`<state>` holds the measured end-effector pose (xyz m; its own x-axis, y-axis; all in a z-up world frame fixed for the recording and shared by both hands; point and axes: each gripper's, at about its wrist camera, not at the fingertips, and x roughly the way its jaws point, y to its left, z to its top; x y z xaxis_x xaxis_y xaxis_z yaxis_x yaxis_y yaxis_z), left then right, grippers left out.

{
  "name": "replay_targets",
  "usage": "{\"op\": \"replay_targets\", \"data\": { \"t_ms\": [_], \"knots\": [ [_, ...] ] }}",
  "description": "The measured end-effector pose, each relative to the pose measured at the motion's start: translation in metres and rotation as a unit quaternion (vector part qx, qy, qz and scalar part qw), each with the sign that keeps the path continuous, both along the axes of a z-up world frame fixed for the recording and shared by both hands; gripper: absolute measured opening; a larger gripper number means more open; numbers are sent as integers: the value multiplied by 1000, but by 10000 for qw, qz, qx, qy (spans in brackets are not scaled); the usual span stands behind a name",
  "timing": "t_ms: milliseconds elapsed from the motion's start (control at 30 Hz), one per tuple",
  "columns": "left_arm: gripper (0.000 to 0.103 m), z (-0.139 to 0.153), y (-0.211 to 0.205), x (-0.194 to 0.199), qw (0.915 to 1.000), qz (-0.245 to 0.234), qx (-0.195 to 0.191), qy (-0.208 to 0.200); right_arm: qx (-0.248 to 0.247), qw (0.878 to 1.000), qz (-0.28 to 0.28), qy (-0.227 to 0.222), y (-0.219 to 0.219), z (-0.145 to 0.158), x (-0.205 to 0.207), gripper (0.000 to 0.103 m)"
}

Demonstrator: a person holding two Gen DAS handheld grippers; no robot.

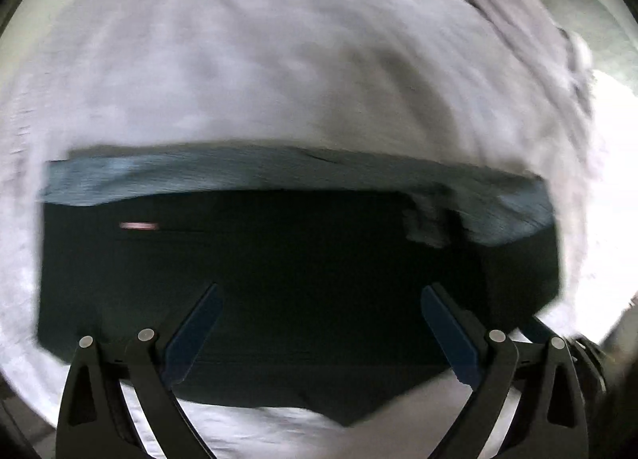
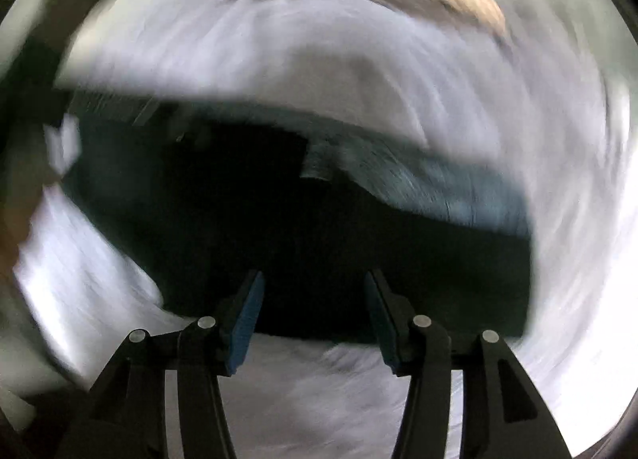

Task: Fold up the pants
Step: 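Lift the trousers and fold the right tool's end over toward the left tool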

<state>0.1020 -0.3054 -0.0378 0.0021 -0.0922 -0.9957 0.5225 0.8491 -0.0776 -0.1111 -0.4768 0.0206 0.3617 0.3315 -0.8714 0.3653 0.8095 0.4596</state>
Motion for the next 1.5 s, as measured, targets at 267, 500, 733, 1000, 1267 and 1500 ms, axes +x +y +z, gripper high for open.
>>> {"op": "replay_targets", "data": {
  "t_ms": [267,500,733,1000,1267,1500],
  "knots": [
    [100,-46,-45,-26,9902,-165,-603,1246,3216,9103,-2564,465,-93,-92,-74,56],
    [45,-53,-69,-31,9910,-146,-333,1285,3763,8716,-3118,401,-79,-119,-90,13],
    [41,-34,-62,-26,9965,-423,-173,698,3872,8717,-3004,-34,-67,-98,-71,13],
    [45,-31,-53,-29,9980,-305,-135,539,3550,9087,-2148,470,-62,-97,-61,44],
    [45,7,-65,-22,9983,-402,-423,76,1929,9629,-1790,-597,-160,-33,-36,56],
    [46,-21,-101,-23,9985,-483,-254,77,2497,9508,-1804,318,-193,-133,1,49]
  ]
}}
